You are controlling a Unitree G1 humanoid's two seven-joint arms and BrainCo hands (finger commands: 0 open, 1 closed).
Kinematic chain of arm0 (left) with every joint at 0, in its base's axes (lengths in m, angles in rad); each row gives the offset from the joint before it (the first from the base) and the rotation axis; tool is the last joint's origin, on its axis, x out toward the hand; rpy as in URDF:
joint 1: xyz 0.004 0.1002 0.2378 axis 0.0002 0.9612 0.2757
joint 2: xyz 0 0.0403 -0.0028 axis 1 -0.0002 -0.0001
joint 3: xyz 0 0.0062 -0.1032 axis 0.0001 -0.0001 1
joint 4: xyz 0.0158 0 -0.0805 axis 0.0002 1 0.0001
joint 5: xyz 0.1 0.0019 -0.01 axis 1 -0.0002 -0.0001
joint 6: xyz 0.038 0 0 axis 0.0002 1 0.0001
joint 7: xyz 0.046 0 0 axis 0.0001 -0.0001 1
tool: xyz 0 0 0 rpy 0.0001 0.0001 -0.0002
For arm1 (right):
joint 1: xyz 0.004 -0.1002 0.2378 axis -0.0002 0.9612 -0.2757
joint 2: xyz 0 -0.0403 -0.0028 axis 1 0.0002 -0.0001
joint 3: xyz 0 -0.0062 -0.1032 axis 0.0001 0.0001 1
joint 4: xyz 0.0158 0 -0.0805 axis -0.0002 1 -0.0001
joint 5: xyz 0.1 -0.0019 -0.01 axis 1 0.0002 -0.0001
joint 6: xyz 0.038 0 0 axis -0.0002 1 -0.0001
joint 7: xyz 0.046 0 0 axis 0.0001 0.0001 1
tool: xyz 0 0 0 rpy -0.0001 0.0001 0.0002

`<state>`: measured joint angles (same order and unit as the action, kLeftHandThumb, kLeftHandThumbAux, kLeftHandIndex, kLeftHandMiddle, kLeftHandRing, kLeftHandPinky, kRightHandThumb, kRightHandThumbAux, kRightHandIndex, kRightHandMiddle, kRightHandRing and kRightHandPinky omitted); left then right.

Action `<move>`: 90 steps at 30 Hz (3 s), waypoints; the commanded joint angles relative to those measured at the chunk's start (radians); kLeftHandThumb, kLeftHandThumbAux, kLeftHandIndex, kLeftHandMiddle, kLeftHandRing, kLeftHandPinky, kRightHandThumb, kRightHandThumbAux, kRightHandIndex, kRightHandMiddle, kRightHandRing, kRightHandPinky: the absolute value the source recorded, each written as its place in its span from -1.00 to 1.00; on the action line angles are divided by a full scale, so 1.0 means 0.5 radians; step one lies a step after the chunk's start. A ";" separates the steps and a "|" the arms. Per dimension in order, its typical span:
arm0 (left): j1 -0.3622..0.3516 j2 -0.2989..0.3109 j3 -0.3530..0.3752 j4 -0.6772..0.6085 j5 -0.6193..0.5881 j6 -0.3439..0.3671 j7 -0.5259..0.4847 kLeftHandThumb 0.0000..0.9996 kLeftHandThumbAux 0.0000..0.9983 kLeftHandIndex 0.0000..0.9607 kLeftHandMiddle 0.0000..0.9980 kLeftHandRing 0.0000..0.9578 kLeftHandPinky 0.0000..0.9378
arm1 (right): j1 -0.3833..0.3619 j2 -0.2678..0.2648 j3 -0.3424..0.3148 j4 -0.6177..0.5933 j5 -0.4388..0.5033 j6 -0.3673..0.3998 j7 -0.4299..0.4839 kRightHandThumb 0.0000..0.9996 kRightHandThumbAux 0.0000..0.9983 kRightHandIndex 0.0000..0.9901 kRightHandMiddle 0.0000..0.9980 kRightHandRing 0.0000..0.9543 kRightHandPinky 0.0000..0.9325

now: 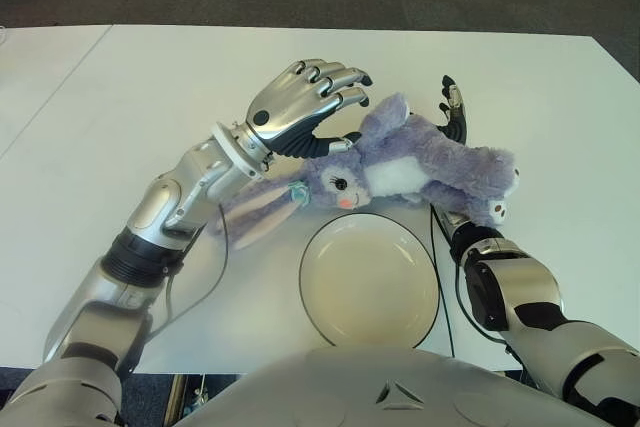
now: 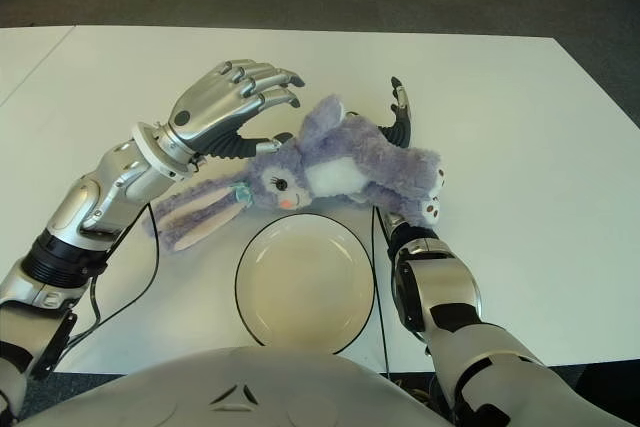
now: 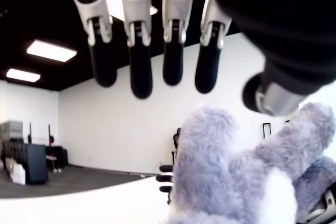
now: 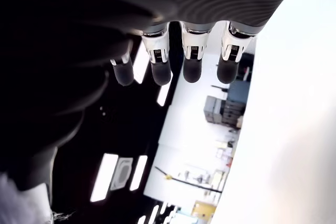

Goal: Put the doll into the plate.

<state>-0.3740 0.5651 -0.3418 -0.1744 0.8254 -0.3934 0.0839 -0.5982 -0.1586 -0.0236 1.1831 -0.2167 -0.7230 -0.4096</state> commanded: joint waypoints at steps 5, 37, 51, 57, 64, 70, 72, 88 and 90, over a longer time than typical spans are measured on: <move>-0.067 -0.167 -0.288 0.723 0.177 -0.168 0.179 -0.70 -0.31 -1.00 -1.00 -1.00 -1.00 | 0.497 0.146 0.179 0.203 -0.166 -0.004 -0.133 -1.00 0.35 -0.86 -0.92 -1.00 -1.00; -0.163 -0.301 -0.414 1.265 -0.250 -0.370 -0.317 -0.74 -0.45 -1.00 -1.00 -1.00 -1.00 | 0.587 0.144 0.057 0.199 0.038 -0.141 0.233 -0.62 0.46 -0.51 -0.87 -1.00 -1.00; -0.104 -0.314 -0.403 1.254 -0.386 -0.249 -0.505 -0.89 -0.50 -1.00 -1.00 -1.00 -1.00 | 0.593 0.118 0.089 0.202 -0.027 -0.194 0.079 -0.19 0.54 -0.38 -0.90 -1.00 -1.00; -0.064 -0.331 -0.423 1.192 -0.447 -0.171 -0.620 -0.88 -0.39 -1.00 -1.00 -1.00 -0.76 | 0.585 0.099 0.128 0.215 -0.081 -0.179 -0.020 0.36 0.46 -0.19 -0.90 -1.00 -0.91; -0.029 -0.354 -0.443 1.070 -0.509 0.007 -0.803 -0.56 -0.15 -0.99 -0.84 -0.54 -0.21 | 0.578 0.085 0.158 0.222 -0.107 -0.178 -0.101 0.39 0.46 -0.18 -0.89 -0.96 -0.81; -0.155 -0.421 -0.479 1.207 -0.532 0.082 -0.935 -0.40 -0.14 -0.84 -0.55 -0.24 0.06 | 0.570 0.083 0.157 0.226 -0.085 -0.191 -0.096 0.40 0.46 -0.18 -0.90 -0.94 -0.78; -0.200 -0.435 -0.501 1.220 -0.534 0.115 -1.018 -0.38 -0.15 -0.79 -0.45 -0.20 0.05 | 0.571 0.084 0.156 0.225 -0.081 -0.203 -0.094 0.40 0.46 -0.18 -0.91 -0.94 -0.69; -0.284 -0.498 -0.610 1.299 -0.463 0.236 -1.165 -0.38 -0.22 -0.37 0.16 0.23 0.37 | 0.588 0.122 0.044 0.211 0.083 -0.317 0.123 1.00 0.48 -0.42 -0.99 -0.62 -0.11; -0.284 -0.500 -0.634 1.297 -0.411 0.245 -1.112 -0.45 -0.28 -0.21 0.29 0.33 0.49 | 0.590 0.126 0.032 0.210 0.098 -0.326 0.141 1.00 0.48 -0.42 -1.00 -0.62 -0.11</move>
<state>-0.5794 0.3300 -0.5292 0.4033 0.5148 -0.3087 -0.3815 -0.5828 -0.1775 0.0005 1.1664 -0.1882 -0.8214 -0.3842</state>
